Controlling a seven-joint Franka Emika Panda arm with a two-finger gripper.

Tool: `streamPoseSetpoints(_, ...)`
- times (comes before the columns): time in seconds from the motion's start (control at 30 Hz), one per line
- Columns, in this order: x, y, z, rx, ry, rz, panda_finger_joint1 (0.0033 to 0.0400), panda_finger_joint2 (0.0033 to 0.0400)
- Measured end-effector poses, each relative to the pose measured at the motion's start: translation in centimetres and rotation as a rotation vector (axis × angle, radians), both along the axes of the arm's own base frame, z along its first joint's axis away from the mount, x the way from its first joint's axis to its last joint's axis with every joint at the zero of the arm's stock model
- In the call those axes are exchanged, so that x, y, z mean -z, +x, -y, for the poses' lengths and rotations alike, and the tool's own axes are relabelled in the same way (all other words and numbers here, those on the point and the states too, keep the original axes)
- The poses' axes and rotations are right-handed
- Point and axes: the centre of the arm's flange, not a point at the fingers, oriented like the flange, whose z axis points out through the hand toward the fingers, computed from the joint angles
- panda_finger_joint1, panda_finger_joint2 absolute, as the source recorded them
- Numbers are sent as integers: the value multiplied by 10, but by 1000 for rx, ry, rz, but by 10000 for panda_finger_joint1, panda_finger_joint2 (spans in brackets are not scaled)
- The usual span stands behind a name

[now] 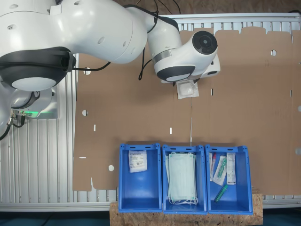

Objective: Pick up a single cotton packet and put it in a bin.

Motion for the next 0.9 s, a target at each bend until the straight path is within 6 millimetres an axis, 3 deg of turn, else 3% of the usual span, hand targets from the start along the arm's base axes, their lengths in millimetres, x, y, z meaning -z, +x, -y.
streamPoseSetpoints(0.3, 10, 0, 11, 23, 8, 3, 400, 400)
streamPoseSetpoints(0.9, 7, 5, 29, 57, 16, 26, 400, 400)
